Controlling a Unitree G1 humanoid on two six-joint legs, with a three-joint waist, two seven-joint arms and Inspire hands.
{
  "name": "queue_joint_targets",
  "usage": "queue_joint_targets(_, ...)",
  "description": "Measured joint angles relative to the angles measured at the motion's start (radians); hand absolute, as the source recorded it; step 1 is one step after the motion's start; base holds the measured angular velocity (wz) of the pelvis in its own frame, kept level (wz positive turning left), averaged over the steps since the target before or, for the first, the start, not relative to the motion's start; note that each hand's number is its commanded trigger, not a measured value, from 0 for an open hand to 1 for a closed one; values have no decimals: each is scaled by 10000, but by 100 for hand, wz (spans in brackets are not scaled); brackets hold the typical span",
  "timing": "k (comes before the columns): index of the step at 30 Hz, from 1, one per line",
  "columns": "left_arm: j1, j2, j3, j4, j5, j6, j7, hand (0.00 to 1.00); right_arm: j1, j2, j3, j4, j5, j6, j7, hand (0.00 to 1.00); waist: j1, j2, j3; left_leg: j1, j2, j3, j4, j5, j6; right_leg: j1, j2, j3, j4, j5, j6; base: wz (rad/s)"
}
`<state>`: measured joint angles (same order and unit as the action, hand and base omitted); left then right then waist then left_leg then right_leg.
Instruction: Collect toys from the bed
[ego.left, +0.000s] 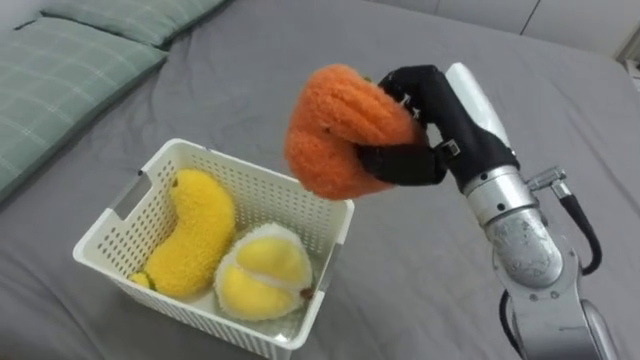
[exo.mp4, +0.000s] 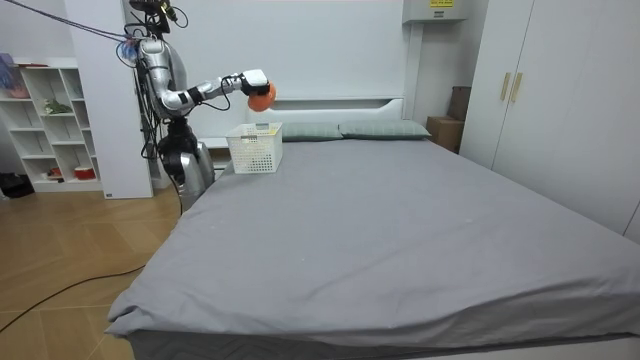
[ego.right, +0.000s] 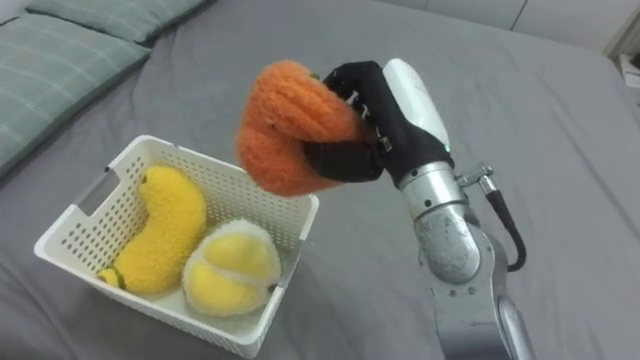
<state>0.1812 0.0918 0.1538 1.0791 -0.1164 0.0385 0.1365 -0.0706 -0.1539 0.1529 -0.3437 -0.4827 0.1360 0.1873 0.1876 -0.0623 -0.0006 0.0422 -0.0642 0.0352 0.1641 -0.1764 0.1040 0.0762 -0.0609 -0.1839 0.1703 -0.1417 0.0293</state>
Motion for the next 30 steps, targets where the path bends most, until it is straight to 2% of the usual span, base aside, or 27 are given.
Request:
queue_joint_targets(3,-138,-9,-170,1,6,-1,-7,0,-293,9,342,-11,-16,6,188,100,100,-31,1,-69,1,-2,17,4,-5,-65,-2,-73,-5,0,0,0)
queue_joint_targets(4,-167,-10,-226,0,6,-6,-13,0,-323,12,451,-59,-14,9,271,86,126,-42,-4,-83,2,-24,15,4,-5,-64,-1,-97,-6,0,0,5)
queue_joint_targets(5,-169,-8,-237,0,5,-8,-13,0,-344,12,526,-88,-13,20,317,57,126,-49,-6,-96,1,-48,15,5,-5,-65,-1,-115,-6,0,0,8)
queue_joint_targets(6,-176,0,-238,0,5,-8,-12,0,-365,20,656,-182,-8,60,418,51,126,-68,3,-129,-1,-79,18,5,-5,-83,-2,-134,-8,0,0,9)
queue_joint_targets(7,-184,3,-240,1,3,-8,-8,0,-371,44,718,-249,7,63,503,5,133,-84,27,-141,-4,-106,19,5,-5,-84,-4,-141,-11,0,0,8)
queue_joint_targets(8,-184,4,-240,4,2,-8,-3,0,-377,56,727,-250,17,64,547,0,138,-90,35,-146,-5,-118,18,5,-5,-84,-5,-144,-11,0,0,6)
queue_joint_targets(10,-189,23,-246,29,-2,-10,1,0,-380,53,747,-250,36,71,589,0,163,-110,50,-151,-8,-137,13,4,-4,-84,-8,-167,-13,0,0,4)
queue_joint_targets(14,-241,102,-405,38,-7,-11,14,0,-427,49,782,-250,47,72,673,0,148,-135,145,-201,-11,-149,-3,3,-3,-118,-6,-197,-28,1,0,0)
queue_joint_targets(20,-385,146,-596,99,-5,-4,0,0,-479,33,938,-251,-25,113,877,0,89,-139,132,-336,-13,-153,33,5,-3,-253,-5,-147,-31,1,0,0)
queue_joint_targets(25,-589,161,-592,120,17,80,-157,0,-482,43,1010,-257,-32,296,1050,0,86,-108,132,-343,-12,-153,43,4,-2,-255,-13,-179,-24,1,0,0)
queue_joint_targets(30,-673,212,-601,120,14,279,-352,0,-483,32,1006,-262,-18,422,1151,0,71,-71,103,-326,-15,-150,18,4,-1,-251,-23,-172,4,1,1,0)
